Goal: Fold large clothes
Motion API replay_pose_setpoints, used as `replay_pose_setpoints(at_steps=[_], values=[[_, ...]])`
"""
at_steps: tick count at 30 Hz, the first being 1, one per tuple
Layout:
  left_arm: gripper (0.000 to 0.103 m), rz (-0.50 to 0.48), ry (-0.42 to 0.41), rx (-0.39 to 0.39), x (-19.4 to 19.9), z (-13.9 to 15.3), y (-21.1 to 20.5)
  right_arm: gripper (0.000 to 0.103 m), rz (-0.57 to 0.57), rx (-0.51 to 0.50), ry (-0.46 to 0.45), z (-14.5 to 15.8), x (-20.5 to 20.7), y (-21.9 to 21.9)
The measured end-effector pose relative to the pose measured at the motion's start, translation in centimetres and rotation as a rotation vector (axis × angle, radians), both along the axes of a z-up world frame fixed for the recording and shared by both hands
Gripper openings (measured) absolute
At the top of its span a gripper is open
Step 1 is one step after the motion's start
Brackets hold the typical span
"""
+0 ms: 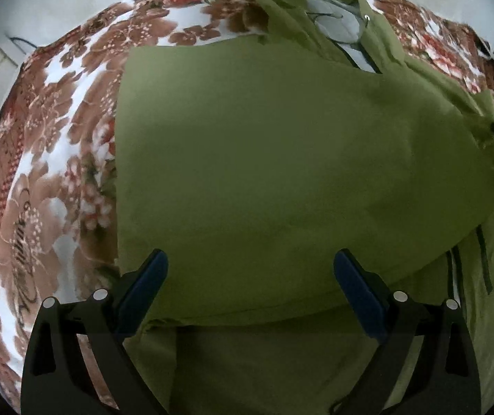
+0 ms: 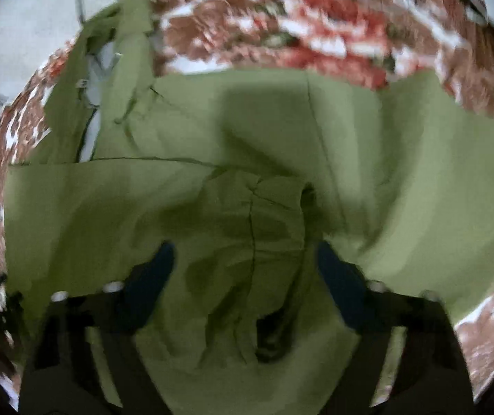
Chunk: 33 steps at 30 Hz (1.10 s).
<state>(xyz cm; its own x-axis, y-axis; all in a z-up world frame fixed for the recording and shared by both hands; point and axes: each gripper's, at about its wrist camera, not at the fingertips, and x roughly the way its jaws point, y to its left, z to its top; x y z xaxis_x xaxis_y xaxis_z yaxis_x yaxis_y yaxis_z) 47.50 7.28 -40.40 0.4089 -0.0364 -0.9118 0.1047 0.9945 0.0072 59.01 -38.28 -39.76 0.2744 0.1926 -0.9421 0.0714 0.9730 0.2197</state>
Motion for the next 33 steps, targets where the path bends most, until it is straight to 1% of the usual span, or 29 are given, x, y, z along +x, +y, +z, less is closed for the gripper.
replay_pose_setpoints(at_steps=[1,2,3,4,5,7,8,9,10,13,14,15,16,17,18,19,20,23,24,25,26,27,29,31,33], values=[[0.095,0.012,-0.005,-0.006,0.0,-0.1,0.3,0.069,-0.007,0.013,0.013,-0.4,0.1,0.0],[0.095,0.022,-0.008,-0.009,0.0,-0.3,0.5,0.066,-0.006,0.026,0.021,-0.7,0.1,0.0],[0.095,0.037,-0.013,-0.012,0.0,-0.4,0.9,0.046,0.001,0.043,0.03,-1.0,0.1,0.0],[0.095,0.048,-0.016,-0.012,0.1,-0.6,1.2,0.015,0.011,0.049,0.052,-1.6,0.0,0.0],[0.095,0.056,-0.021,-0.011,0.1,-0.7,1.5,0.001,0.012,0.047,0.065,-2.0,-0.2,-0.1],[0.095,0.062,-0.028,-0.014,0.2,-0.7,1.8,0.001,0.03,0.096,0.042,-1.7,-0.2,-0.1],[0.095,0.067,-0.033,-0.014,0.1,-0.7,1.9,0.001,0.071,0.098,0.018,-1.3,-0.1,0.2],[0.095,0.068,-0.034,-0.017,0.1,-0.8,2.0,0.001,0.1,0.066,0.001,-0.9,0.3,0.4],[0.095,0.067,-0.034,-0.018,0.1,-0.8,2.0,0.001,0.103,0.049,-0.003,-0.6,0.6,0.4],[0.095,0.079,-0.041,-0.015,0.0,-0.6,2.2,0.001,0.003,0.07,0.041,0.1,0.7,-1.5],[0.095,0.092,-0.046,-0.027,0.0,-0.5,2.4,0.001,-0.01,0.085,0.054,0.2,0.5,-2.1],[0.095,0.103,-0.05,-0.038,-0.1,-0.4,2.5,0.003,0.0,0.101,0.068,0.3,0.4,-2.5],[0.095,0.115,-0.053,-0.051,-0.1,-0.2,2.7,0.023,0.013,0.1,0.082,0.1,0.3,-2.6],[0.095,0.125,-0.055,-0.063,-0.1,-0.2,2.8,0.046,0.013,0.093,0.092,-0.1,0.2,-2.9],[0.095,0.13,-0.055,-0.068,-0.2,-0.1,2.8,0.066,-0.004,0.098,0.091,-0.3,0.1,-3.5],[0.095,0.132,-0.056,-0.074,-0.1,-0.1,2.8,0.068,-0.015,0.114,0.092,-0.4,0.2,-3.9],[0.095,0.133,-0.058,-0.081,-0.1,0.0,2.8,0.068,-0.024,0.154,0.09,-0.4,0.3,-4.2],[0.095,0.13,-0.062,-0.078,0.0,-0.1,2.6,0.067,-0.052,0.231,0.097,-0.7,0.4,-4.2],[0.095,0.132,-0.06,-0.078,0.0,-0.2,2.6,0.06,-0.061,0.257,0.105,-0.9,0.3,-4.3],[0.095,0.135,-0.058,-0.077,0.0,-0.3,2.6,0.057,-0.077,0.292,0.115,-0.9,0.2,-4.5],[0.095,0.139,-0.057,-0.079,0.0,-0.5,2.6,0.057,-0.082,0.305,0.119,-0.7,0.1,-4.5],[0.095,0.141,-0.057,-0.083,0.0,-0.5,2.6,0.057,-0.079,0.295,0.13,-0.5,0.0,-4.3],[0.095,0.147,-0.06,-0.091,-0.2,-0.5,2.6,0.057,-0.067,0.165,0.169,-0.2,-0.1,-4.1],[0.095,0.159,-0.064,-0.1,-0.4,-0.3,2.6,0.057,-0.048,0.107,0.175,0.0,-0.3,-4.3],[0.095,0.172,-0.066,-0.114,-0.7,-0.2,2.8,0.057,-0.024,0.098,0.222,-0.8,-0.5,-4.4]])
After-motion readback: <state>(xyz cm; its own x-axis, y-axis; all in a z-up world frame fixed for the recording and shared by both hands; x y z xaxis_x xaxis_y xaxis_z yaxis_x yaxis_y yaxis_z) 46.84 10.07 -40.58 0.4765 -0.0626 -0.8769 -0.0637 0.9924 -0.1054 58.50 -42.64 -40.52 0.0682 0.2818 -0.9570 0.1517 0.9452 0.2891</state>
